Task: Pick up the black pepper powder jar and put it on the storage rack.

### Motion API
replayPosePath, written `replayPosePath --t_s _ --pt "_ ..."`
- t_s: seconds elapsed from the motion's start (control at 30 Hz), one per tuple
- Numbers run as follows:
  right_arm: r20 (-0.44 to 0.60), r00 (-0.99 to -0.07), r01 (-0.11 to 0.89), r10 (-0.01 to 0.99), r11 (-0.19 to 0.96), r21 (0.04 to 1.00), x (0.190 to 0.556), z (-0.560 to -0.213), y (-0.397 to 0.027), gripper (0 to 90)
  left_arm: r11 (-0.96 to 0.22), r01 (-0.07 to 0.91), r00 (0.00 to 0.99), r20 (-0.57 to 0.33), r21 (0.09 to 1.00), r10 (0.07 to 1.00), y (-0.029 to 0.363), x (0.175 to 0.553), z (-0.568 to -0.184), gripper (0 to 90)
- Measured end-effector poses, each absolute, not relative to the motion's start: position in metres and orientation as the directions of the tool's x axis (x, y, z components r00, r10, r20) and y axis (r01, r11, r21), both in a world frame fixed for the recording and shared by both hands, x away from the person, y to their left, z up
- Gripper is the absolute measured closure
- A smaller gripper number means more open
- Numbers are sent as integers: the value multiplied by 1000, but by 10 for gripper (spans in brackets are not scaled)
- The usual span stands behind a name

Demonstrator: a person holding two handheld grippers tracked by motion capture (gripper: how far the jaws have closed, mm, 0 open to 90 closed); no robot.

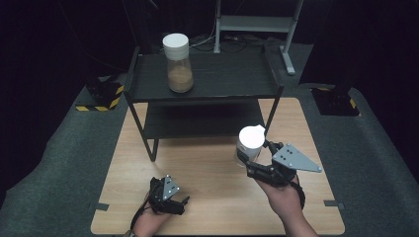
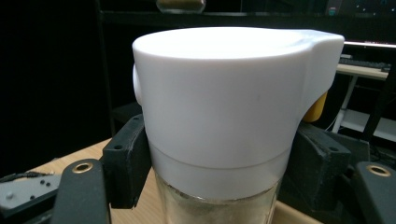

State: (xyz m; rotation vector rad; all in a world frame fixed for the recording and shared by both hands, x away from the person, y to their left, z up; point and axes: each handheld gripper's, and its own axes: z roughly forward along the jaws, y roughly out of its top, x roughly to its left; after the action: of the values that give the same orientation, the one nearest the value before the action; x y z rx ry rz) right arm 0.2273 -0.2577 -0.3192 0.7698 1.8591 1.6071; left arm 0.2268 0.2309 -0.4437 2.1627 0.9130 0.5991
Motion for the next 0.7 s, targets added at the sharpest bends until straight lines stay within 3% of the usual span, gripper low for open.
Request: replayPosePath --t_s 0.7 --pt "-52 -661 12 749 80 997 243 -273 -247 294 -503 424 651 133 753 748 232 228 -444 14"
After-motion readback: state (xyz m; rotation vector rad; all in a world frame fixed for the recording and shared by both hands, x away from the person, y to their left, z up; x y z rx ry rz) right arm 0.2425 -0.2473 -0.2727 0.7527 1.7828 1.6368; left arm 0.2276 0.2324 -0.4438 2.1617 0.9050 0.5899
